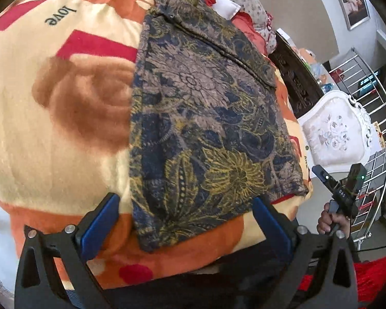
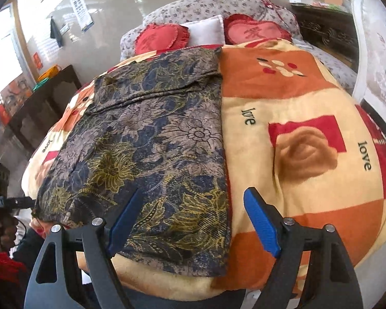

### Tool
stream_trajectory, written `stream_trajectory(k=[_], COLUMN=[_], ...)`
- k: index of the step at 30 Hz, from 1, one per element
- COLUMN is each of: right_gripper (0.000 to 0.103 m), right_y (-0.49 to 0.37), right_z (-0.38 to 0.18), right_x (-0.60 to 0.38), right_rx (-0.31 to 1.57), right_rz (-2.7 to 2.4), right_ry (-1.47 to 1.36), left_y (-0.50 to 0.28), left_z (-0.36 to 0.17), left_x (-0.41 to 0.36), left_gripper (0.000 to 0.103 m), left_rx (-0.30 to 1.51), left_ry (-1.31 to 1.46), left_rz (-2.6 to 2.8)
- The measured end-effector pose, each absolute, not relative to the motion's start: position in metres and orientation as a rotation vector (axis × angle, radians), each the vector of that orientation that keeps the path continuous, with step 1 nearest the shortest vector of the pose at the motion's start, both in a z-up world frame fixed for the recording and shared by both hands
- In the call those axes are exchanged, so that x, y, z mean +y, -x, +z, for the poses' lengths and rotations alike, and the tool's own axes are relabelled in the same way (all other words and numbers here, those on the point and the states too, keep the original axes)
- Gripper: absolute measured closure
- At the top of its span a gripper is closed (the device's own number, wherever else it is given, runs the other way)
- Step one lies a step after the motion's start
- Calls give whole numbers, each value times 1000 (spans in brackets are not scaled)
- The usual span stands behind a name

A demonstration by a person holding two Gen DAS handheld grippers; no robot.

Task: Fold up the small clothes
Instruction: 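Grasp the shirt hem with the left tool while the right tool grasps beside it, then lift the hem with both tools and fold it toward the collar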

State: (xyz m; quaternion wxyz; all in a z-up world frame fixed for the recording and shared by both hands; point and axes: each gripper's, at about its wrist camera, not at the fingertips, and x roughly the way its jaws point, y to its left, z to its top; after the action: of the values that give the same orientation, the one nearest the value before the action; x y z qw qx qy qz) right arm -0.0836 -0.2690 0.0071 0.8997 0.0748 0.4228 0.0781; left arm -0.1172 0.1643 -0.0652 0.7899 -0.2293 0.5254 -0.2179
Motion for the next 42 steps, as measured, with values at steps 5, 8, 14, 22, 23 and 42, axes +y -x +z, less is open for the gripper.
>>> stream_trajectory(k=[5,8,14,22,23,42], right_gripper=[12,12,12,18,19,80], right_y=[86,86,90,112,115,119], right_z=[9,10,14,-3,-10,-32], right_x=[-268,-272,-281,-312,-316,-305], right_rx=[872,866,854,915,933,944], right_rz=[163,151,122,104,114,301], right_ry=[-157,-157,-182,-306,-343,-409], left_y=[116,100,101,111,111,119], left_z=[-51,-59,-60,-66,-67,-64], left_x=[157,161,152,153,151,164], left_gripper=[4,8,13,5,2,90], left_rx=[1082,1086,1112,1097,1095,1132], left_ry=[489,528,471,475,480,428], left_rz=[-541,-543,-569,-588,-594,-372])
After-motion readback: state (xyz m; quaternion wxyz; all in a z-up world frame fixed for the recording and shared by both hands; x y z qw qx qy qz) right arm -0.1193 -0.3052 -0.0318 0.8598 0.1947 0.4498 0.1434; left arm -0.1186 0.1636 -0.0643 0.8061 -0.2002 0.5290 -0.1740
